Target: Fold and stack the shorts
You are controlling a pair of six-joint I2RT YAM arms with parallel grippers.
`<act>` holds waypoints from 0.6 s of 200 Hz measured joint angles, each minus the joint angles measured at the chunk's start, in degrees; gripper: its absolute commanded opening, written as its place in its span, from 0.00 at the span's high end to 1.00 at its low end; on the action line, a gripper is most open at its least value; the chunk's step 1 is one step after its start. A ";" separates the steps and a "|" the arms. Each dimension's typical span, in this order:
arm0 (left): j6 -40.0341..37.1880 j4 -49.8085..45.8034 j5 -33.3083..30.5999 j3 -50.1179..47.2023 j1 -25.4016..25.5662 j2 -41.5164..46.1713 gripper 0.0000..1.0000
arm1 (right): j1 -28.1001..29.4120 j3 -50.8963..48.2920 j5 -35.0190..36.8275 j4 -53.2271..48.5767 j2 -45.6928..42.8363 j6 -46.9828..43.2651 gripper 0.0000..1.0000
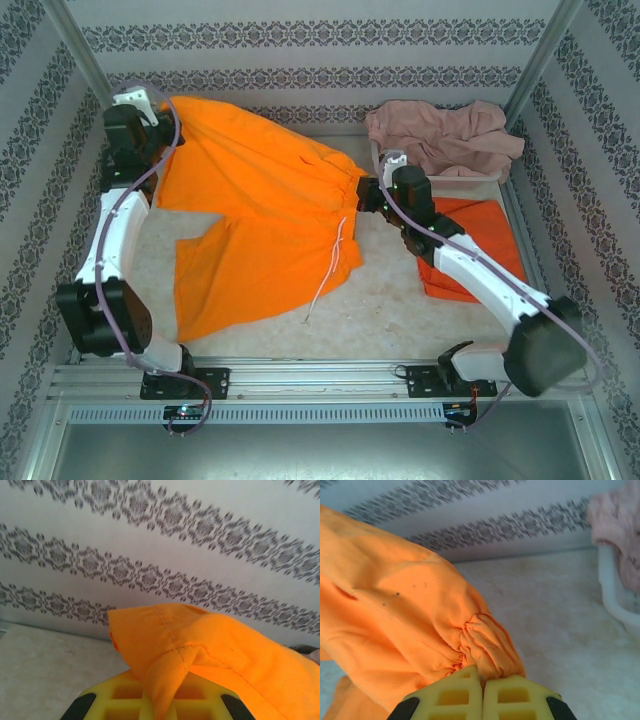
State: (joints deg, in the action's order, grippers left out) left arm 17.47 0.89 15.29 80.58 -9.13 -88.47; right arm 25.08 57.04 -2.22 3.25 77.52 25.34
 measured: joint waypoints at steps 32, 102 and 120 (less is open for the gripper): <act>2.45 9.33 1.07 -1.40 0.02 -6.97 1.00 | -3.91 2.93 -3.06 1.38 8.55 2.67 1.00; 7.56 15.82 2.54 8.33 0.04 -23.74 0.72 | -7.06 14.34 -6.14 2.93 22.18 6.71 0.69; 8.94 13.00 3.21 16.57 0.04 -29.22 0.60 | -8.17 18.93 -6.58 2.36 26.21 7.08 0.52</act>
State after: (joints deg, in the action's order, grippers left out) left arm 26.41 13.89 18.50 97.14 -9.08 -117.69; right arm 16.91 75.96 -8.80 5.61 103.72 32.42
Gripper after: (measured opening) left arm 0.323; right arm 0.400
